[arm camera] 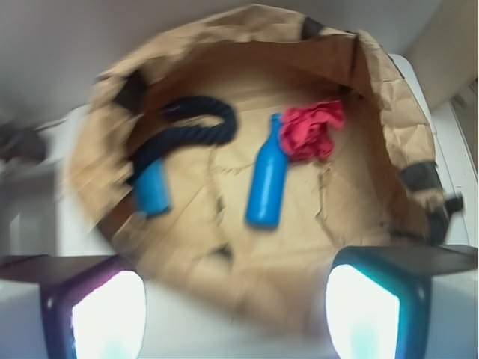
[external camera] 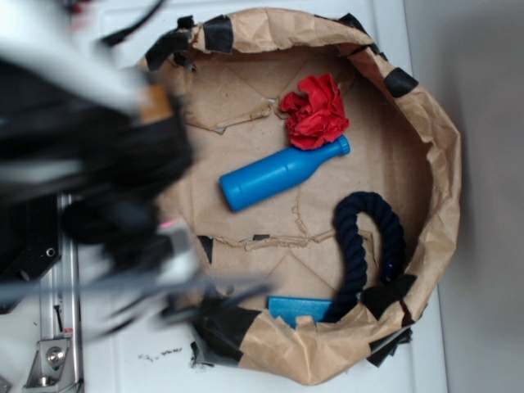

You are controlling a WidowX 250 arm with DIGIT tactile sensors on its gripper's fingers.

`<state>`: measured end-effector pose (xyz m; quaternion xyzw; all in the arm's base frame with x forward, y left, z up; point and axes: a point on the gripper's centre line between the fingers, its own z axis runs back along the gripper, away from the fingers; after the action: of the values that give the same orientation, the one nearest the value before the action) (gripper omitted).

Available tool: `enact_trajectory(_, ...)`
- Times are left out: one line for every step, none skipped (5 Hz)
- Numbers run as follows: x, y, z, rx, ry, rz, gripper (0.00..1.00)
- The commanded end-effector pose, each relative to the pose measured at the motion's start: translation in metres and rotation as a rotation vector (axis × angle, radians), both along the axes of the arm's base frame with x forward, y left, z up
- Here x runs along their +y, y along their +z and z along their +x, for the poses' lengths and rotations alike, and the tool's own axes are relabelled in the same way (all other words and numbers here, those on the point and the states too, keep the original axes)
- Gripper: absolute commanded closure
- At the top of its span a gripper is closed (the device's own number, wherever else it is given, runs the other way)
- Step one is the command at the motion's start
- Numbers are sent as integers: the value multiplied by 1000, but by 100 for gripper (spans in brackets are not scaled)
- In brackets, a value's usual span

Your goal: Grab the red paper.

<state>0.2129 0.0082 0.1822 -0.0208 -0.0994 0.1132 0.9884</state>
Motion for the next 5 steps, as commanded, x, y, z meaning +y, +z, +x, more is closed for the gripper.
enact_trajectory(10,7,2,-38,27,1,0)
enact_trajectory(10,7,2,-38,27,1,0)
enact_trajectory(32,-24,-1,-53,277,-21,0)
enact_trajectory(43,-70,42,-92,517,9,0)
enact_trajectory(57,-102,64,-93,597,25,0)
